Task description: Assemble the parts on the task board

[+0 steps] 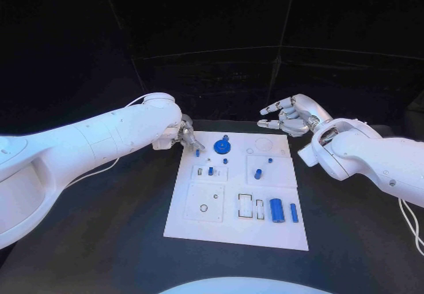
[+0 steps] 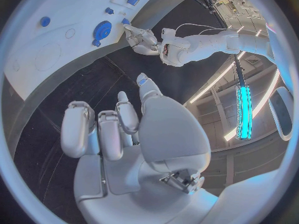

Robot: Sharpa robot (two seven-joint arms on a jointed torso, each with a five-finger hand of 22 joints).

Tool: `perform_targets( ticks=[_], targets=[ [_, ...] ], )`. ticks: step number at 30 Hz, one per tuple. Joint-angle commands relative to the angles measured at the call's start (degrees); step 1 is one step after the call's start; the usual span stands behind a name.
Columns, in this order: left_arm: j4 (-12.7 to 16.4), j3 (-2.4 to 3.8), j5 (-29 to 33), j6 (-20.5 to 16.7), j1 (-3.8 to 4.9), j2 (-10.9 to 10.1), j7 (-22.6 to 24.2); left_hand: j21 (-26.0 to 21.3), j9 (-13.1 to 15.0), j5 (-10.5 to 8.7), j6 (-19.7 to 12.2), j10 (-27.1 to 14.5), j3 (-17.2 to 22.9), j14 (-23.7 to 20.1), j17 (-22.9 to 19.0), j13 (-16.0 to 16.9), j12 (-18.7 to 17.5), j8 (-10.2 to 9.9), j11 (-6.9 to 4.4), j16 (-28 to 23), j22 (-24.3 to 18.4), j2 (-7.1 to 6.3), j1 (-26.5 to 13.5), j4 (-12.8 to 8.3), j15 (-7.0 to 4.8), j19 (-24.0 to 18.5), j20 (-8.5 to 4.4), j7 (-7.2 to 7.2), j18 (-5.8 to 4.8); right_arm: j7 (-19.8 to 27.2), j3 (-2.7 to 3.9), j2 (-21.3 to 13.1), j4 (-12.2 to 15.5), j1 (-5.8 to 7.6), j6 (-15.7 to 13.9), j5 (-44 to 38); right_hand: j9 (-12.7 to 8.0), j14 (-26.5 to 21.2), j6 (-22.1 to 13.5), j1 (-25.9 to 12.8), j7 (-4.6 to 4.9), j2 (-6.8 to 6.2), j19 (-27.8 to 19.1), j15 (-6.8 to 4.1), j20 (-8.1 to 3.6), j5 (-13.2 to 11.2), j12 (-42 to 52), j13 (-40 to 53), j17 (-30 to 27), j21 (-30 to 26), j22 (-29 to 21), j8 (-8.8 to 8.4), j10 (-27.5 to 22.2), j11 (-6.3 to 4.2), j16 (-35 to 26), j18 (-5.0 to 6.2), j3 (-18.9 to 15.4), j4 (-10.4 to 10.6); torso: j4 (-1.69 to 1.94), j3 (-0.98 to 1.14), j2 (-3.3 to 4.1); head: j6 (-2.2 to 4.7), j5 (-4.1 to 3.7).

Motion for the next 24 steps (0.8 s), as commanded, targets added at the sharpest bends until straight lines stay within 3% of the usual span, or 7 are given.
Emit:
perform_targets(
  ticks=[1,14,19,22,24],
  targets=[
    [0.12,0.02,0.28,1.37,0.04,0.09,-0.02,0.27,-0.08,-0.15,0.46,-0.12,0.06,5.84,15.09,0.01,0.2,-0.23,0.02,0.18,0.05,0.04,0.64,-0.51,0.43,0.15,0.09,-0.1,0.39,0.48,0.03,0.07,0.03,0.11,-0.38,0.15,-0.08,3.64,0.29,-0.04,-0.03,0.47,-0.09,-0.52,-0.32,0.19,-0.37,-0.07,3.79,-0.23,-0.04,0.34,-0.29,0.02,-0.39,-0.74,-0.15,-0.22,-0.04,0.02,0.02,-0.06,-0.04],
    [0.93,-0.04,0.53,1.44,-0.06,0.16,0.1,0.2,-0.44,-0.15,0.74,-0.13,0.26,5.84,15.09,-0.11,0.16,-0.26,0.02,0.18,0.04,0.89,2.1,-1.42,0.45,0.12,0.1,-0.1,0.4,0.46,0.03,0.18,-0.08,0.11,-0.35,0.15,-0.09,3.65,0.3,0.01,-0.03,0.53,-0.09,-0.52,-0.33,0.41,-0.35,-0.05,3.81,-0.24,-0.07,0.34,-0.28,0.02,-0.39,-0.74,-0.14,-0.25,-0.01,0.03,-0.03,-0.15,-0.02],
    [1.12,-0.06,0.58,0.94,-0.08,0.13,0.09,0.19,-0.71,-0.15,0.9,-0.1,1.11,5.84,15.09,-0.13,0.19,-0.29,-0.01,0.18,0.08,2.3,3.51,-2.25,0.42,0.12,0.09,-0.13,0.41,0.43,0.03,0.23,-0.11,0.11,-0.33,0.15,-0.09,3.65,0.3,0.01,-0.03,0.53,-0.09,-0.52,-0.33,0.41,-0.35,-0.05,3.81,-0.24,-0.07,0.34,-0.28,0.02,-0.39,-0.74,-0.14,-0.25,-0.03,-0.02,0.01,-0.17,0.02],
    [1.21,-0.07,0.74,0.48,-0.09,0.07,0.09,0.1,-0.91,-0.09,0.93,-0.16,3.24,5.84,15.09,-0.24,0.09,-0.35,-0.24,0.18,0.0,4.55,6.45,-4.09,0.27,0.08,0.01,-0.38,0.44,0.41,0.03,0.26,-0.15,0.11,-0.33,0.15,-0.09,3.65,0.3,0.01,-0.03,0.53,-0.09,-0.52,-0.33,0.41,-0.35,-0.05,3.81,-0.24,-0.07,0.34,-0.28,0.02,-0.39,-0.74,-0.14,-0.25,-0.05,0.02,0.0,-0.14,0.03],
    [1.27,-0.07,0.95,0.27,-0.09,0.06,0.1,0.06,-1.03,-0.15,0.86,-0.19,4.32,5.84,15.09,-0.28,0.04,-0.42,-0.35,0.18,-0.01,5.35,7.94,-5.21,0.19,0.06,-0.06,-0.49,0.45,0.41,0.03,0.27,-0.2,0.11,-0.33,0.15,-0.09,3.65,0.3,0.01,-0.03,0.53,-0.09,-0.52,-0.33,0.41,-0.35,-0.05,3.81,-0.24,-0.07,0.34,-0.28,0.02,-0.39,-0.74,-0.14,-0.25,-0.05,0.02,-0.01,-0.15,0.01]
  ],
)
